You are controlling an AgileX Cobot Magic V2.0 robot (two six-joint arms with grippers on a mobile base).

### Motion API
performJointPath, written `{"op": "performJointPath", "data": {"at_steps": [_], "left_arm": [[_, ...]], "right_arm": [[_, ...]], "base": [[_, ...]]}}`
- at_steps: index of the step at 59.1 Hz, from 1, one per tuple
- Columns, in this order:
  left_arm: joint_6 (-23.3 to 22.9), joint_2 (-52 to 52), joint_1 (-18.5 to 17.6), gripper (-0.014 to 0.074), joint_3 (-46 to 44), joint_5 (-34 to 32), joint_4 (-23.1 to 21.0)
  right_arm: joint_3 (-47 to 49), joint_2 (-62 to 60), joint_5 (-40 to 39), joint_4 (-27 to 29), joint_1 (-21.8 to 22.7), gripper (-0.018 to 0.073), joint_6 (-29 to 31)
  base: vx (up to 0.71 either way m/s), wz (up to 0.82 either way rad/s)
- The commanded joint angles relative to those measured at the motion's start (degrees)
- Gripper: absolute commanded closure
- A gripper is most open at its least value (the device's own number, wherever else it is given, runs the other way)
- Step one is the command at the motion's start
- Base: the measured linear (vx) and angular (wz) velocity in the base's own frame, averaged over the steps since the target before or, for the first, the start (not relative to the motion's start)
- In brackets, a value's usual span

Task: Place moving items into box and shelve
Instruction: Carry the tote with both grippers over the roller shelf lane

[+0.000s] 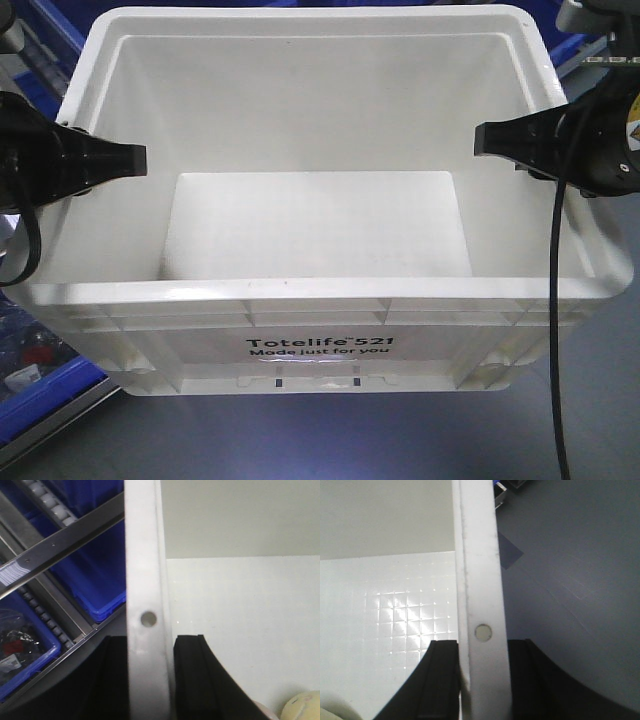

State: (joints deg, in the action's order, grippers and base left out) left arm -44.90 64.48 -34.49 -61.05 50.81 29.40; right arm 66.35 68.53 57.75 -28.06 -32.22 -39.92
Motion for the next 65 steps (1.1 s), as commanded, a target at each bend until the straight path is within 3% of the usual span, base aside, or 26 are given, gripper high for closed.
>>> {"op": "performJointPath", "data": {"at_steps": [1,65], "left_arm": [[-0.5,-2.1,-0.5,0.0488,-2.6,-6.3,4.9],[-0.5,-2.1,-0.5,0.0488,-2.6,-6.3,4.9]], "right_arm": [[2.2,-1.8,-4.2,-4.9,0.1,0.0571,0.2],[2.2,-1.8,-4.2,-4.9,0.1,0.0571,0.2]], "base": [[0.13,0.51],[0.11,0.46]]}}
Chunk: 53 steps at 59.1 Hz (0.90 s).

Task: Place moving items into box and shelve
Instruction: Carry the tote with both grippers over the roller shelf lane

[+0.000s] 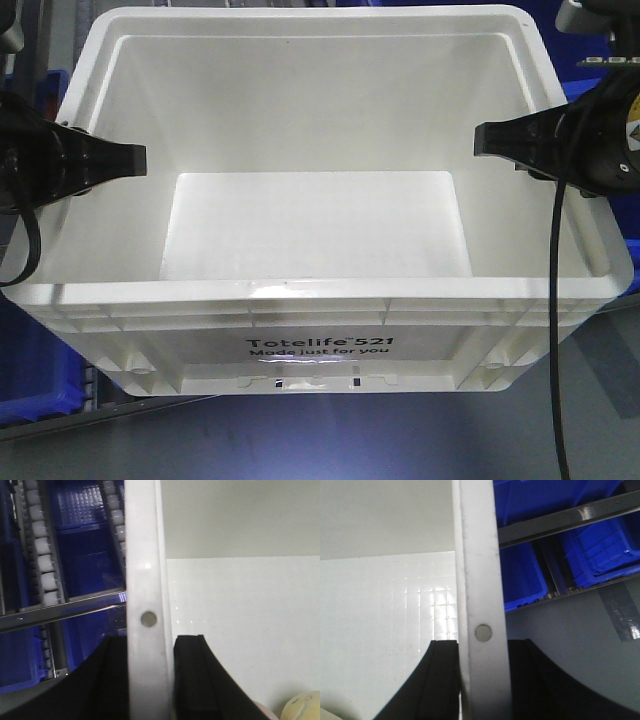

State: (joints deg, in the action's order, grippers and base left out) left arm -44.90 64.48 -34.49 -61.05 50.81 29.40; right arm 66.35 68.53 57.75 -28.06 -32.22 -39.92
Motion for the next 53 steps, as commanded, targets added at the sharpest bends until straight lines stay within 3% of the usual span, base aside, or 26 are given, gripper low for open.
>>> {"op": "performJointPath", "data": {"at_steps": [1,53], "left_arm": [[-0.5,-2.1,-0.5,0.0488,-2.6,-6.3,4.9],[-0.5,-2.1,-0.5,0.0488,-2.6,-6.3,4.9]], "right_arm": [[2.2,-1.8,-4.2,-4.9,0.1,0.0571,0.2],[2.2,-1.8,-4.2,-4.9,0.1,0.0571,0.2]], "base": [[0.10,0.43],[0.08,0.29]]}}
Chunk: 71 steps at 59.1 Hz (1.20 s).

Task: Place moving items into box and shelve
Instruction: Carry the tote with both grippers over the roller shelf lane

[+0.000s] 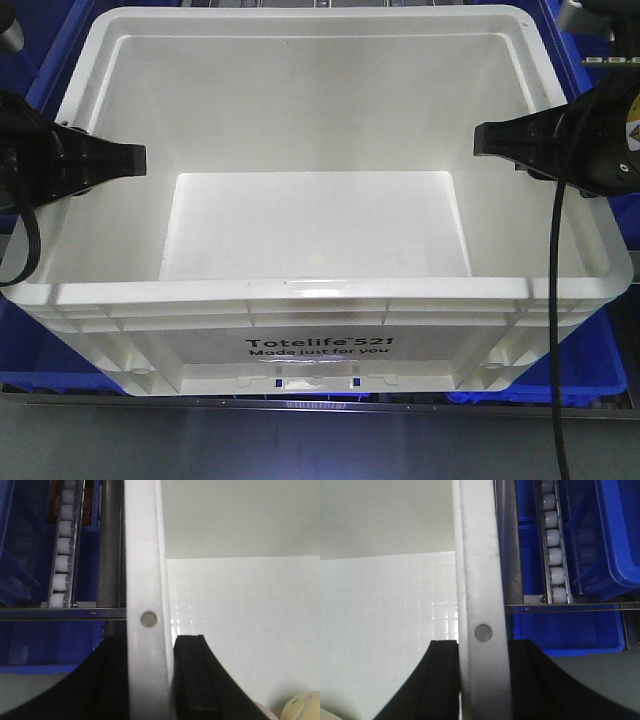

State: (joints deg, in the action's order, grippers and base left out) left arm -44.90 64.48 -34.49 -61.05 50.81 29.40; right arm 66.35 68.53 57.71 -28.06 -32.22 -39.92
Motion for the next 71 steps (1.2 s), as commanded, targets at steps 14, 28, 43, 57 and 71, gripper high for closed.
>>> {"op": "performJointPath", "data": {"at_steps": [14,28,43,57,71], "left_arm": [[-0.5,-2.1,-0.5,0.0488,-2.6,-6.3,4.9],[-0.5,-2.1,-0.5,0.0488,-2.6,-6.3,4.9],[-0.5,-2.1,-0.5,0.0488,-2.6,-6.3,4.9],[-0.5,-2.1,-0.5,0.0488,-2.6,-6.3,4.9],[-0.5,-2.1,-0.5,0.0488,-2.6,-6.3,4.9]], "right_arm": [[2.2,-1.8,-4.2,-4.9,0.1,0.0571,0.2],[2.2,-1.8,-4.2,-4.9,0.1,0.0571,0.2],[2.2,-1.8,-4.2,-4.9,0.1,0.0571,0.2],[2.2,-1.8,-4.2,-4.9,0.1,0.0571,0.2],[2.2,-1.8,-4.2,-4.9,0.1,0.0571,0.2]], "base": [[0.09,0.08],[0.11,0.04],[0.14,-0.03],[0.16,-0.08],[0.17,-0.08]]}}
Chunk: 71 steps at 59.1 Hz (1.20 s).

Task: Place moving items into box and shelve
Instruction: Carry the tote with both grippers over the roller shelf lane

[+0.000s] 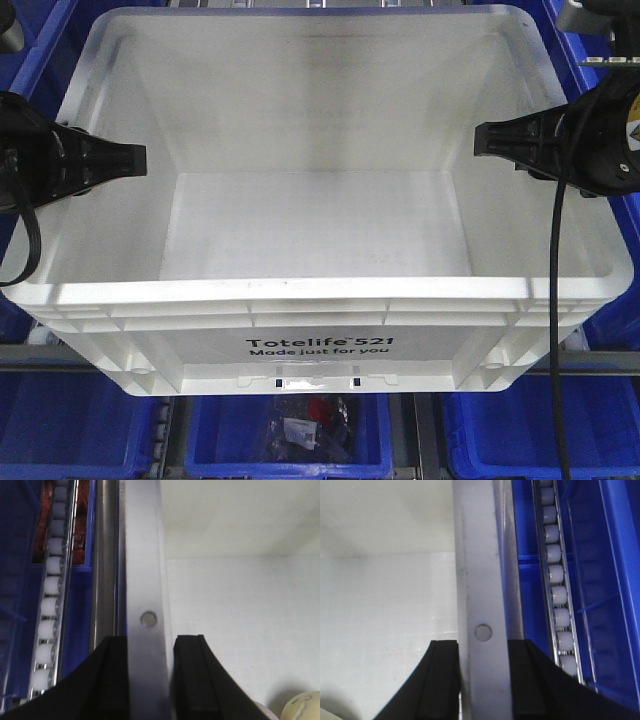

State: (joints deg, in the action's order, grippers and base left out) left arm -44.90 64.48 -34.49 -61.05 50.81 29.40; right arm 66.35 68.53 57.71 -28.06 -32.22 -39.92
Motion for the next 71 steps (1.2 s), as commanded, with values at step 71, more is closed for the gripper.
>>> {"op": "performJointPath", "data": {"at_steps": [71], "left_arm": [[-0.5,-2.1,-0.5,0.0488,-2.6,-6.3,4.9]], "right_arm": [[2.2,-1.8,-4.4,-4.9,0.1,0.0571,0.2]], "base": [[0.05,-0.01]]}}
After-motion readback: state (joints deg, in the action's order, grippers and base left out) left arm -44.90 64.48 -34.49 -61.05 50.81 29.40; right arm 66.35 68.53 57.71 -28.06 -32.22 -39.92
